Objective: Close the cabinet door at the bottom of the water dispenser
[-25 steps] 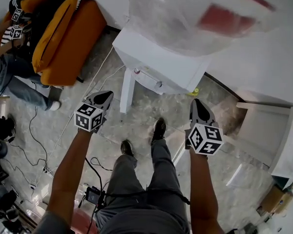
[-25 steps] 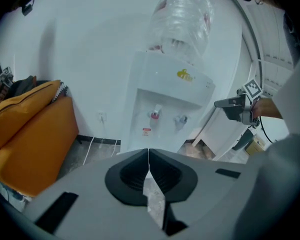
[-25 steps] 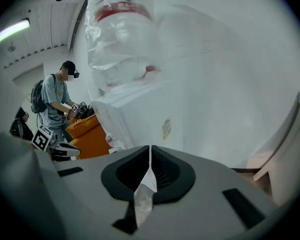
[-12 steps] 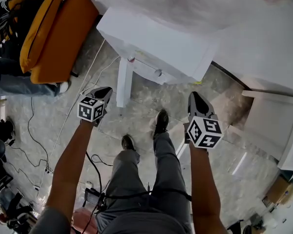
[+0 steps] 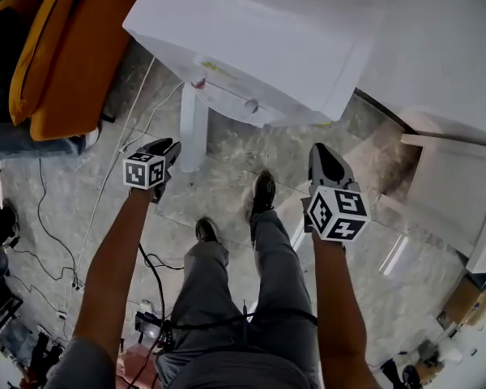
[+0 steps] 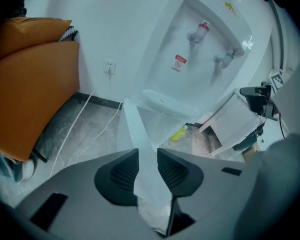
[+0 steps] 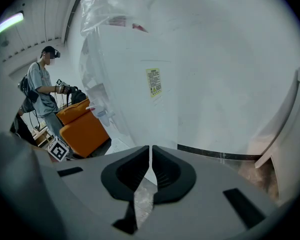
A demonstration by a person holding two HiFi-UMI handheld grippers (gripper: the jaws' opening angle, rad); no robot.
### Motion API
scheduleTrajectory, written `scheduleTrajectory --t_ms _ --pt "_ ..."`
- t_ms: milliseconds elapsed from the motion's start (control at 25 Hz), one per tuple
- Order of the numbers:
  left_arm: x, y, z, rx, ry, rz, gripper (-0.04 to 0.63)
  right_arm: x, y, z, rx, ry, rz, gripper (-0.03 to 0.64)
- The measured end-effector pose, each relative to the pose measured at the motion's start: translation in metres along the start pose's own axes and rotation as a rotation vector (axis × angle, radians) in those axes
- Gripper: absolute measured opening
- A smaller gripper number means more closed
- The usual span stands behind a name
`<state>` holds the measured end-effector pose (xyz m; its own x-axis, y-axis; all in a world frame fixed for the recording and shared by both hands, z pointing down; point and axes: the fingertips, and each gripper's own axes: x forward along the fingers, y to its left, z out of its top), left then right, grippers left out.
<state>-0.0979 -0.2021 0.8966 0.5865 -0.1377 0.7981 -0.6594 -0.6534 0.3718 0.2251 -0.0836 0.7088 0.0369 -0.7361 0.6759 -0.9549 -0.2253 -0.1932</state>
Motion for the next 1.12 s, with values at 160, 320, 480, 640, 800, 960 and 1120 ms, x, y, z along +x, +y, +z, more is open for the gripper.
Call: scheduleTrajectory --t_ms 160,320,480,640,800,960,1120 --pt "0.016 0.006 -0.013 -0.047 0.007 -0.002 0.16 0.007 -0.003 -0.008 0.002 0.004 -0.006 0.021" --pt "0.031 0.007 -0.024 -0.063 0.038 -0.027 0.203 0.014 -0.004 -0.014 0.003 0.011 -0.01 0.021" --pt "0.042 0.003 -0.031 -0.084 0.056 -0.055 0.218 0.016 -0.005 -0.016 0.008 0.01 -0.016 0.021" --pt "0.047 -0.005 -0.033 -0.084 0.065 -0.071 0.195 0.015 -0.009 -0.019 0.014 0.013 -0.024 0.021" --pt "0.053 -0.022 -0.032 -0.06 0.083 -0.118 0.171 0.013 -0.015 -0.019 0.024 0.013 -0.034 0.021" --pt "0.065 -0.043 -0.028 -0.015 0.104 -0.163 0.156 0.012 -0.02 -0.02 0.037 0.013 -0.041 0.021" --pt "0.081 -0.066 -0.021 0.026 0.114 -0.191 0.155 0.009 -0.032 -0.022 0.052 0.012 -0.05 0.021"
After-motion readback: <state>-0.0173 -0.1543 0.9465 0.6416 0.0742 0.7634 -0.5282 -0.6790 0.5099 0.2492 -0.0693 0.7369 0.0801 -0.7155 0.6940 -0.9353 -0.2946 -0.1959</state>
